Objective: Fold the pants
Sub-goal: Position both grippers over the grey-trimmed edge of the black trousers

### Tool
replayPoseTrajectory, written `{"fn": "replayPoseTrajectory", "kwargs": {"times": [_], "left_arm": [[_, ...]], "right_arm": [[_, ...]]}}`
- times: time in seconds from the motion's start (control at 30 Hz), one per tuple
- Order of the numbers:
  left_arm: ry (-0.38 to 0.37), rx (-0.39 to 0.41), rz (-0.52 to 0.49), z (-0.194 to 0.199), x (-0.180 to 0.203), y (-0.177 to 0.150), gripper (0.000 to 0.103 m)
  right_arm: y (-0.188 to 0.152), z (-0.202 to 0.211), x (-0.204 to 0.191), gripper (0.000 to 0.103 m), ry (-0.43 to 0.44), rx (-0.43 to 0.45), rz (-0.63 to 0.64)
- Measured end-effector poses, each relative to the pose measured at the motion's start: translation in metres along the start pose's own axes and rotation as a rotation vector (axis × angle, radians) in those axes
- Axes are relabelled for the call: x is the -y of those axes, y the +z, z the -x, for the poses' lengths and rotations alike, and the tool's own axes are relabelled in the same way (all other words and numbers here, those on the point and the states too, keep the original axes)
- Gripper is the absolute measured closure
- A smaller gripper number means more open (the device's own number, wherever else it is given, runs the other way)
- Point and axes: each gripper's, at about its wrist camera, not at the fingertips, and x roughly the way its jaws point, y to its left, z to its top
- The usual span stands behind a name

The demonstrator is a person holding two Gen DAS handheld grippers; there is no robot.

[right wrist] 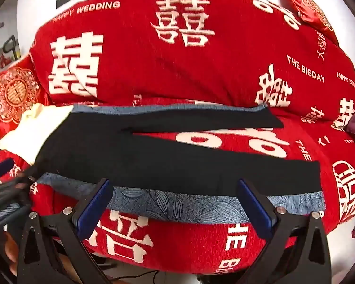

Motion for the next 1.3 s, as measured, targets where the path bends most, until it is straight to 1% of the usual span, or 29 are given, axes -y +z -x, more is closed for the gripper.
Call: {"fn": "replayPoseTrajectory", "kwargs": {"times": [0.07,0.1,0.13,0.17,0.2,0.23,0.3,0.33,0.4,0.47,0.57,0.6,0.67,0.83,0.9,1.03,1.2,1.3], "left_arm": [[0.013,0.031,0.014,0.007,-0.002,0.003,0.000],[0.003,0.033,0.017,0.009,-0.002,0.004,0.000],[-0.025,0.034,0.009,0.010,-0.002,0.006,0.000],[-0.046,0.054,-0.007,0.009,-0.008,0.001,0.000],[-0.031,0.074,-0.014,0.011,-0.006,0.002,0.000],[-0.017,0.100,-0.016,0.014,-0.004,0.002,0.000],[-0.026,0.138,-0.012,0.023,-0.007,0.000,0.000],[-0.031,0.147,-0.010,0.025,-0.006,0.002,0.000],[-0.037,0.129,-0.024,0.024,-0.005,0.004,0.000],[-0.043,0.119,-0.039,0.025,-0.005,0.006,0.000],[-0.031,0.113,-0.038,0.025,-0.006,0.007,0.000],[-0.045,0.043,-0.022,0.017,-0.006,0.005,0.000],[-0.038,0.015,-0.024,0.013,-0.004,0.004,0.000],[0.000,0.021,-0.051,0.013,-0.004,0.002,0.000],[-0.002,0.019,-0.046,0.014,-0.006,0.003,0.000],[0.013,0.058,-0.061,0.014,-0.004,0.000,0.000],[0.022,0.046,-0.073,0.009,-0.005,-0.001,0.000],[0.023,0.021,-0.066,0.003,-0.007,-0.001,0.000]], "right_arm": [[0.006,0.020,0.002,0.000,0.004,0.092,-0.013],[0.008,0.026,0.001,0.000,0.013,0.124,-0.018],[0.006,0.029,0.001,0.000,0.037,0.155,-0.017],[0.005,0.028,0.000,0.000,0.061,0.144,-0.005],[0.003,0.021,-0.002,0.000,0.080,0.093,0.016],[0.002,0.011,-0.004,0.000,0.080,0.029,0.028],[-0.002,-0.004,-0.005,0.000,0.076,-0.049,0.017],[-0.005,-0.008,-0.003,0.000,0.091,-0.072,0.000],[-0.008,-0.016,0.000,0.000,0.113,-0.116,-0.026],[-0.010,-0.022,-0.002,0.000,0.097,-0.160,-0.019],[-0.015,-0.022,-0.007,0.000,0.087,-0.159,0.017],[-0.015,-0.021,-0.008,0.000,0.086,-0.158,0.022],[-0.017,-0.022,-0.010,0.000,0.096,-0.164,0.029],[-0.017,-0.023,-0.015,0.000,0.095,-0.172,0.044],[-0.018,-0.023,-0.015,0.000,0.102,-0.176,0.037],[-0.019,-0.024,-0.015,0.000,0.109,-0.183,0.033],[-0.021,-0.026,-0.017,0.000,0.117,-0.192,0.040],[-0.023,-0.029,-0.018,0.000,0.127,-0.195,0.037]]}}
